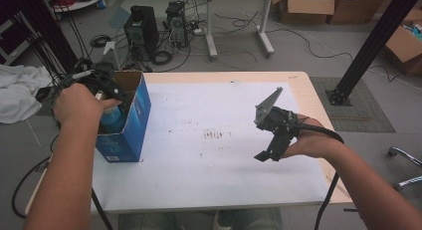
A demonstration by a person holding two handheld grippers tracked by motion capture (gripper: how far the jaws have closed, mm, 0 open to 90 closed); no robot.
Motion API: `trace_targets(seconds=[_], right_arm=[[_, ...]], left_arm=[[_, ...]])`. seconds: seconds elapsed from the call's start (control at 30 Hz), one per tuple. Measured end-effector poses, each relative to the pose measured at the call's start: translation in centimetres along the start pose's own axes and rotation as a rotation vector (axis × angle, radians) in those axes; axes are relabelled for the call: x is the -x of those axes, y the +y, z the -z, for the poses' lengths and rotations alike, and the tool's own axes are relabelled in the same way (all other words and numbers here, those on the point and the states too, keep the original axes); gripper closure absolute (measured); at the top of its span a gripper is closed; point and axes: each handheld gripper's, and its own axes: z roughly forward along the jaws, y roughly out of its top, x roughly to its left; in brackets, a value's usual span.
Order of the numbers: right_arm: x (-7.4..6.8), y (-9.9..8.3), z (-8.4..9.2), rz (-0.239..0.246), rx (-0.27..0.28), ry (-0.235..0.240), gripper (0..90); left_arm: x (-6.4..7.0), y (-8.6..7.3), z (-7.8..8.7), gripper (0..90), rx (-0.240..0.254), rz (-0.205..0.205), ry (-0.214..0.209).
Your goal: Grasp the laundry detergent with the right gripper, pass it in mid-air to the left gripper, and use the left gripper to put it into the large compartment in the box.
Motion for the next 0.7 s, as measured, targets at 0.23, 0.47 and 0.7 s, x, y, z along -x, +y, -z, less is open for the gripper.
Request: trace_targets(seconds=[0.23,0.47,0.7], right_arm=[[0.0,-0.1,0.1,-0.005,-0.009,-0.001,0.0],[0.1,0.1,0.0,-0.007,-0.011,0.002,0.0],[0.2,0.0,-0.3,-0.011,-0.012,0.005,0.0]], left_arm=[[0.9,0.3,1.1,15.5,0.008,-0.06,-0.006],[1.5,0.6,2.7,15.0,0.037,-0.099,-0.03],[2.6,0.6,4.3,9.4,0.056,-0.175,-0.055]])
